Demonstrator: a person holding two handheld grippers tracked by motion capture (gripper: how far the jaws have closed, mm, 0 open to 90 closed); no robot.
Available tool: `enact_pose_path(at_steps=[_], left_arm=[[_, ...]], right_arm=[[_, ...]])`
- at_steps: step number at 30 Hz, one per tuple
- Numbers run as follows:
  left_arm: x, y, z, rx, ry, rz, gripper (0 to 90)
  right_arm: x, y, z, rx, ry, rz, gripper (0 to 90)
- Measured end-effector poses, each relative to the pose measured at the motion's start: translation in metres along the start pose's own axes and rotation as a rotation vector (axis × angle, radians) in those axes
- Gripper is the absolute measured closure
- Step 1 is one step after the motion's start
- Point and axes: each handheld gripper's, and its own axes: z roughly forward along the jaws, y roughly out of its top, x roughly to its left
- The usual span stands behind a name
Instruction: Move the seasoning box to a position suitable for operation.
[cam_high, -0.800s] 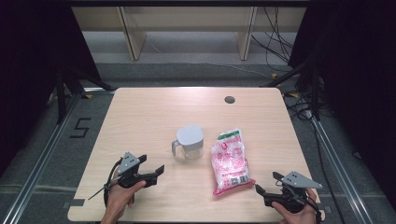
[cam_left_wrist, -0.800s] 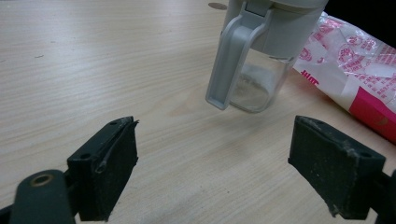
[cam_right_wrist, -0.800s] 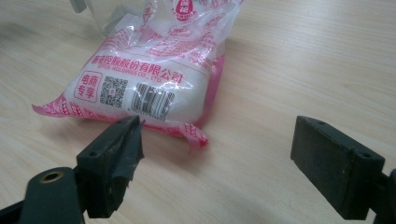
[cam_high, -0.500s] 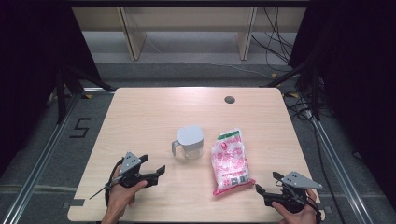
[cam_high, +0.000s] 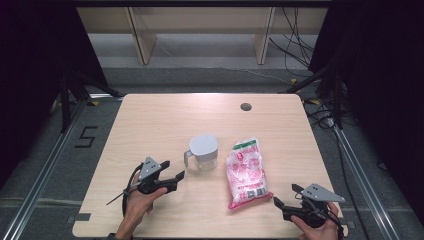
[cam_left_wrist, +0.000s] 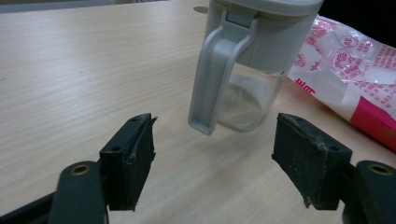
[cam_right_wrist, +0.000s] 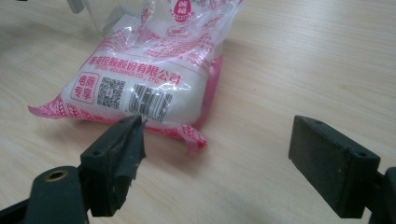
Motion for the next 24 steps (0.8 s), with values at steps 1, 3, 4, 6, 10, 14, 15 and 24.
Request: enact_pose_path(at_steps=[1,3,4,6,10,14,15,24], left_arm=[[0.000,0.002,0.005,-0.019,-0.005,0.006,33.3],[-0.002,0.006,0.011,-0.004,0.006,0.015,33.4],[-0.003,0.007,0.015,0.000,0.014,0.014,33.7],[-0.002,0.011,0.021,0.002,0.044,0.014,39.3],[0.000,0.013,0.031,-0.011,0.045,0.017,50.9],[-0.001,0.012,0.044,-0.010,0.041,0.022,59.7],[-0.002,0.013,0.046,-0.014,0.046,0.039,61.4],[0.006,0.018,0.057,-0.045,0.131,0.105,69.6]], right_arm=[[0.000,0.000,0.000,-0.004,0.018,0.000,19.1],[-0.001,0.000,-0.001,-0.007,0.008,-0.014,19.3],[-0.001,0.000,-0.001,-0.006,0.009,-0.016,19.5],[-0.001,0.000,-0.001,-0.004,0.009,-0.015,19.5],[-0.001,0.000,-0.001,-0.002,0.018,0.004,19.6],[-0.001,0.000,0.001,0.001,0.023,-0.002,19.8],[-0.001,0.000,0.001,0.002,0.023,-0.007,19.9],[0.002,-0.001,0.001,0.012,0.027,0.021,20.2]])
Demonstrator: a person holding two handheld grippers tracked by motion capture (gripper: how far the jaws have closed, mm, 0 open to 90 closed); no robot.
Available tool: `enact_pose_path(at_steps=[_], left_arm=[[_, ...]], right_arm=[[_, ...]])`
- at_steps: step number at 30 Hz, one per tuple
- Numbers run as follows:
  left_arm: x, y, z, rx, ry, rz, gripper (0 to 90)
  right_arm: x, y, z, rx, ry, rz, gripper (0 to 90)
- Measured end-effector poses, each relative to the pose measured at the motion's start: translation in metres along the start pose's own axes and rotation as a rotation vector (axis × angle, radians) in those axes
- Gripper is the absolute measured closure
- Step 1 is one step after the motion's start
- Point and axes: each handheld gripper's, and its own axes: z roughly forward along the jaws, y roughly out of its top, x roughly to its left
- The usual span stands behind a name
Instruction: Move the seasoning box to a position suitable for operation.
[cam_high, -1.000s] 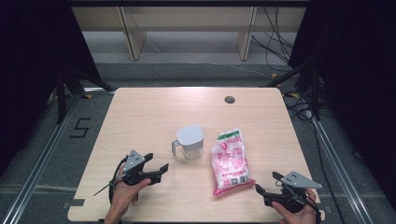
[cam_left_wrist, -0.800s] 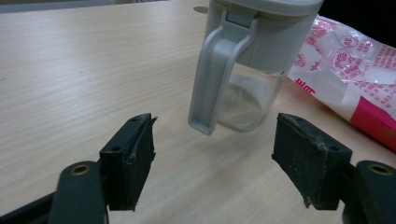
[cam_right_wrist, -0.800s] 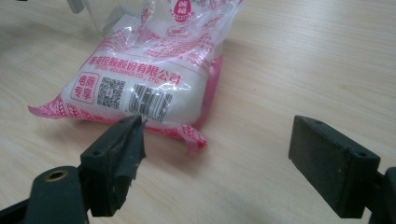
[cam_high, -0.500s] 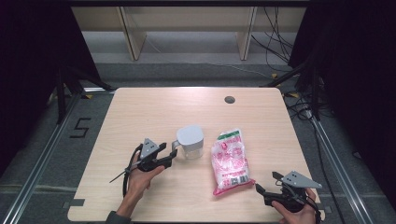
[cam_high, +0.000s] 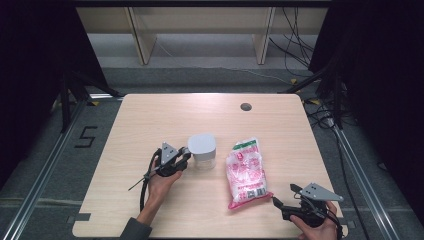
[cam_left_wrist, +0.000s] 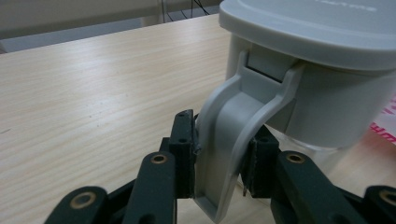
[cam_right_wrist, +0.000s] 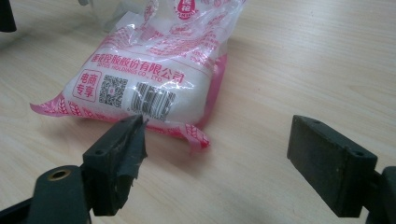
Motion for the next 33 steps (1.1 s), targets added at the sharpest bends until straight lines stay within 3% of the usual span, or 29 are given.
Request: enact_pose_path(at_steps=[2,3,4,5,6,7,9,10,11,12,13,15,19,21,22,25,27,29,30,33], left_arm=[[-0.001,-0.001,0.001,-0.008,0.004,-0.019,71.2],[-0.001,-0.001,0.000,-0.006,0.006,0.009,71.6],[-0.002,-0.001,-0.002,0.000,0.008,-0.015,71.5],[0.001,-0.001,-0.001,-0.014,-0.017,-0.002,71.0],[0.000,-0.003,-0.003,-0.007,-0.016,-0.018,70.6],[0.001,-0.003,-0.003,-0.023,-0.027,-0.004,70.8],[-0.001,-0.004,-0.007,-0.015,-0.043,0.013,71.1],[-0.001,-0.004,-0.009,-0.011,-0.048,0.023,71.0],[-0.004,-0.006,-0.011,-0.018,-0.060,-0.012,71.0],[-0.004,-0.007,-0.013,-0.016,-0.070,0.005,71.0],[-0.007,-0.008,-0.015,-0.012,-0.069,-0.020,71.1],[-0.008,-0.008,-0.019,-0.011,-0.083,0.014,71.1],[-0.012,-0.011,-0.025,-0.008,-0.091,0.009,71.0],[-0.011,-0.011,-0.028,0.004,-0.091,0.038,71.0],[-0.014,-0.012,-0.028,-0.008,-0.100,0.012,71.0],[-0.015,-0.013,-0.031,-0.013,-0.103,0.008,71.0],[-0.015,-0.013,-0.034,0.001,-0.102,0.037,71.1],[-0.016,-0.015,-0.034,-0.014,-0.111,0.017,71.0],[-0.017,-0.015,-0.035,-0.010,-0.111,0.019,71.0],[-0.019,-0.015,-0.038,-0.001,-0.110,0.031,70.9]], right_arm=[[0.000,0.000,0.000,-0.001,0.000,-0.003,20.2],[-0.002,0.000,0.000,-0.008,-0.004,-0.030,20.3],[-0.003,0.001,0.000,-0.010,-0.007,-0.044,20.3],[-0.002,0.001,0.000,-0.010,-0.006,-0.038,20.3],[-0.002,0.000,0.000,-0.012,-0.004,-0.040,20.4],[-0.003,0.001,0.001,-0.012,-0.007,-0.053,20.4],[-0.002,0.001,0.001,-0.007,0.015,-0.031,20.4],[-0.002,0.001,0.002,-0.010,-0.008,-0.047,20.4],[-0.002,0.001,0.000,-0.009,-0.006,-0.041,20.5],[-0.002,0.001,0.000,-0.008,0.004,-0.040,20.5],[-0.002,0.001,0.000,-0.010,0.004,-0.038,20.5],[-0.002,0.001,0.000,-0.009,0.006,-0.038,20.5],[-0.002,0.001,0.000,-0.006,0.005,-0.042,20.5],[-0.001,0.001,0.000,-0.008,0.007,-0.035,20.5],[-0.001,0.001,0.000,-0.008,0.007,-0.036,20.6],[-0.001,0.001,0.000,-0.007,0.007,-0.034,20.6],[-0.001,0.001,0.000,-0.008,0.007,-0.036,20.6],[-0.001,0.001,0.000,-0.007,0.014,-0.033,20.6],[-0.002,0.001,0.000,-0.008,0.000,-0.048,20.6],[-0.001,0.001,-0.001,-0.008,0.008,-0.034,20.6]])
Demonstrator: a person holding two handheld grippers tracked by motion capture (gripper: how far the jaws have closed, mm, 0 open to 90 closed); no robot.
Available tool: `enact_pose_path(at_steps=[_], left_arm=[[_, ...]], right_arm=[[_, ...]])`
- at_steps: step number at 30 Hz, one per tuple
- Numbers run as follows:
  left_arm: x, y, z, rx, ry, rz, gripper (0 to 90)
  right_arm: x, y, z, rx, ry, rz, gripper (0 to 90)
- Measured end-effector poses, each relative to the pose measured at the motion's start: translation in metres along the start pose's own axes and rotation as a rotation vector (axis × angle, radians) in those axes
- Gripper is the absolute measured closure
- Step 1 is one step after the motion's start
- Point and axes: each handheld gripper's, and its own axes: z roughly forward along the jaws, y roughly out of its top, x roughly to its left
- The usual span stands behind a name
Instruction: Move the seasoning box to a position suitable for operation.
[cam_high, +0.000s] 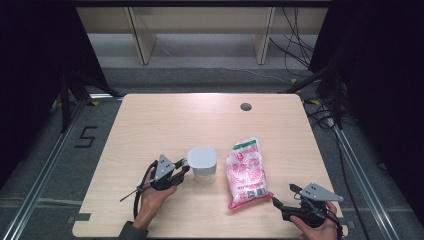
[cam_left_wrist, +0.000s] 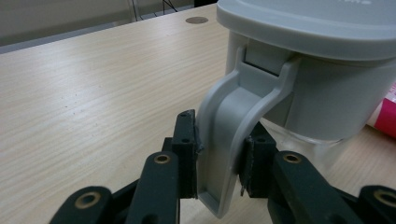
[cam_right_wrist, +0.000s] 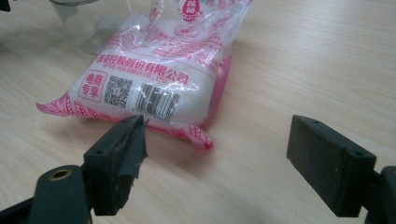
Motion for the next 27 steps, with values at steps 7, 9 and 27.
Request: enact_pose_path(at_steps=[7,9,27], left_arm=[[-0.007,-0.001,-0.003,-0.001,-0.015,-0.004,70.9],[-0.009,-0.001,-0.004,-0.001,-0.021,0.008,70.9],[-0.021,-0.004,-0.013,0.005,-0.047,0.021,70.5]], right_arm=[[0.000,0.000,0.001,-0.004,0.010,-0.008,20.7],[0.001,0.000,0.000,0.003,0.004,0.011,20.7],[-0.001,0.000,0.000,-0.004,0.004,-0.019,21.1]])
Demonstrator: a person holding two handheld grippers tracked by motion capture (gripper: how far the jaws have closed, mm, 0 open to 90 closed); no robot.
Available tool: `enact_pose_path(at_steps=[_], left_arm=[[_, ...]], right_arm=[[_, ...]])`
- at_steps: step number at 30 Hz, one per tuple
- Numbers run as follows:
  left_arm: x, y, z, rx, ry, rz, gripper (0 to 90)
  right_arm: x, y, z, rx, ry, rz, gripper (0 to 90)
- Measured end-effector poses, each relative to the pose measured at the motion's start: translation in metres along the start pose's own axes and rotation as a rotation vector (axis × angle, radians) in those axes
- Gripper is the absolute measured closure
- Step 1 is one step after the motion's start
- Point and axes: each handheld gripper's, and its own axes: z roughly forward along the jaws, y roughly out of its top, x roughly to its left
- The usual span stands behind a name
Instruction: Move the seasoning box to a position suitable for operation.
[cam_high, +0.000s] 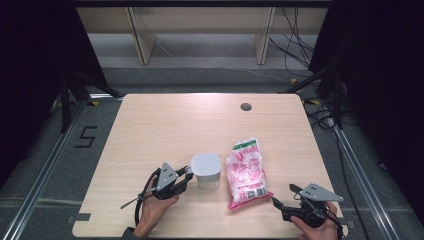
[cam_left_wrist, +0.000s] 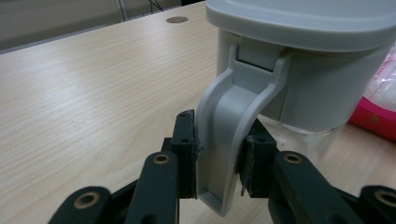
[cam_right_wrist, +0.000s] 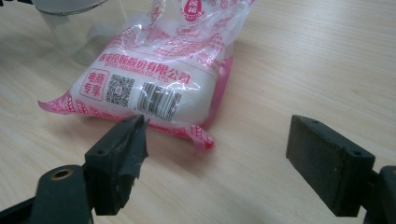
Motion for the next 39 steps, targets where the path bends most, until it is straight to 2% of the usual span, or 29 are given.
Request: enact_pose_path(at_steps=[1,6,7,8,10,12,13,15,17,18,20,21,27,28,29,30,32,39], left_arm=[[0.001,0.001,-0.003,0.019,0.000,0.007,70.5],[0.003,-0.001,-0.004,0.005,-0.008,0.012,70.8],[0.004,-0.001,-0.004,0.005,-0.011,0.024,70.8],[0.003,-0.002,-0.004,0.002,-0.012,0.008,70.8],[0.004,-0.002,-0.004,0.003,-0.015,0.017,70.7],[0.004,-0.002,-0.004,-0.004,-0.025,0.008,70.7],[0.004,-0.002,-0.004,0.001,-0.025,0.027,70.6],[0.003,-0.002,-0.004,0.000,-0.033,0.022,70.6],[0.003,-0.002,-0.004,0.001,-0.030,0.012,70.7],[0.003,-0.001,-0.003,0.006,-0.026,0.021,70.7],[0.001,-0.001,-0.003,0.008,-0.031,0.024,70.5],[-0.001,0.000,-0.002,0.007,-0.037,0.008,70.5],[0.001,0.001,-0.003,0.026,-0.049,0.001,69.1],[0.002,0.003,-0.004,0.020,-0.053,0.000,62.6],[0.004,0.004,-0.006,0.031,-0.049,0.017,59.9],[0.005,0.006,-0.008,0.033,-0.052,0.023,57.4],[0.008,0.009,-0.011,0.025,-0.083,-0.004,51.6],[0.010,0.018,-0.024,0.042,-0.109,-0.003,43.6]], right_arm=[[0.000,0.000,0.000,0.000,0.002,0.000,21.1],[0.000,0.000,0.000,0.004,0.000,0.006,21.3],[0.002,0.000,-0.001,0.024,0.003,0.041,21.2],[-0.001,0.001,0.000,0.011,0.006,0.000,21.3],[0.000,0.000,0.001,0.002,-0.006,-0.009,21.3],[0.000,0.000,0.001,0.003,0.007,0.000,21.3],[0.000,0.000,0.000,0.004,0.006,0.006,21.3],[-0.001,0.000,0.000,0.000,0.007,0.002,21.3],[0.000,0.000,0.001,0.001,0.009,-0.001,21.3],[0.000,0.001,0.001,0.004,0.009,0.000,21.3],[0.000,0.000,0.002,0.006,-0.011,-0.007,21.3],[0.000,0.000,0.001,0.005,0.010,-0.002,21.3],[0.000,0.000,0.000,0.007,0.001,0.008,21.3],[-0.001,0.000,0.001,0.009,-0.008,0.003,21.3],[-0.002,0.000,0.002,0.004,-0.003,-0.010,21.3],[-0.001,-0.001,0.001,0.004,-0.003,0.010,21.3],[-0.003,-0.001,0.000,0.000,0.011,0.010,21.3],[-0.002,-0.001,0.000,0.015,0.015,0.028,21.6]])
